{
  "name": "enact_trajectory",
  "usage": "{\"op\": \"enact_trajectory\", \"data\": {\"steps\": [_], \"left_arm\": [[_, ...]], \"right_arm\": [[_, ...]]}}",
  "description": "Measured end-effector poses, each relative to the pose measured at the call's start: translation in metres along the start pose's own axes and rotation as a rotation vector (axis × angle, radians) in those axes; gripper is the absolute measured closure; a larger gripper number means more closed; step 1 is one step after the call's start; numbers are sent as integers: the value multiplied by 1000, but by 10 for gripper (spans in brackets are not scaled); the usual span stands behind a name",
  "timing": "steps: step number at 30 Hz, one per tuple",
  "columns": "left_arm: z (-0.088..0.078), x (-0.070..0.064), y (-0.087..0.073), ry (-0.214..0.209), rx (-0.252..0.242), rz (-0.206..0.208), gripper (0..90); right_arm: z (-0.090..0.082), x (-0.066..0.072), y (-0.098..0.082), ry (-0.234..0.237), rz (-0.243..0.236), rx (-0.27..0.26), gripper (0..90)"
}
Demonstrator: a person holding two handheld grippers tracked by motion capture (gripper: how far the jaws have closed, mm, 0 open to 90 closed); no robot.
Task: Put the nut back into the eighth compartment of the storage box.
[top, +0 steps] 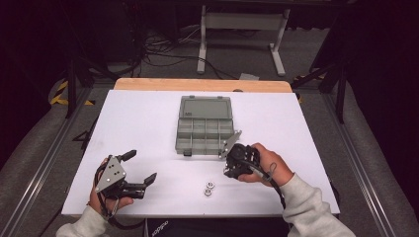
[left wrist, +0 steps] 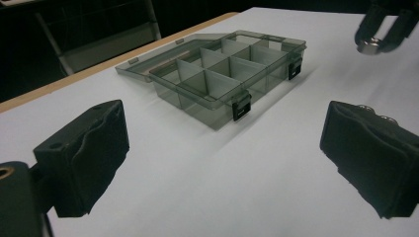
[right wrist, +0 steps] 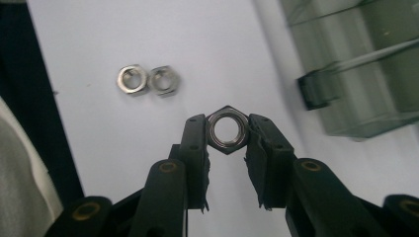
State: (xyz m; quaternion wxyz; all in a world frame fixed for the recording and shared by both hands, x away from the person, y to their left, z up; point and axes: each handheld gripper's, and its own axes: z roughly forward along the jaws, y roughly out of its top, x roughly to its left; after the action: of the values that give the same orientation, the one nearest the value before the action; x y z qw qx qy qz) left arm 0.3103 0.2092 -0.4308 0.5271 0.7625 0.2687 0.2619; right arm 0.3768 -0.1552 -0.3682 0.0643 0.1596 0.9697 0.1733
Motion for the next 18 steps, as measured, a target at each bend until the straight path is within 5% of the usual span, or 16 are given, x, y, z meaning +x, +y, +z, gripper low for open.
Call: {"op": "enact_trajectory", "data": {"steps": [10, 18], "left_arm": [[1, 0, -1, -3, 0, -8, 52], [2, 0, -1, -9, 4, -10, 51]], "right_arm": [[-22, -43, 18, -80, 53, -9, 703], [-9, -64, 27, -91, 76, 30, 703]]}}
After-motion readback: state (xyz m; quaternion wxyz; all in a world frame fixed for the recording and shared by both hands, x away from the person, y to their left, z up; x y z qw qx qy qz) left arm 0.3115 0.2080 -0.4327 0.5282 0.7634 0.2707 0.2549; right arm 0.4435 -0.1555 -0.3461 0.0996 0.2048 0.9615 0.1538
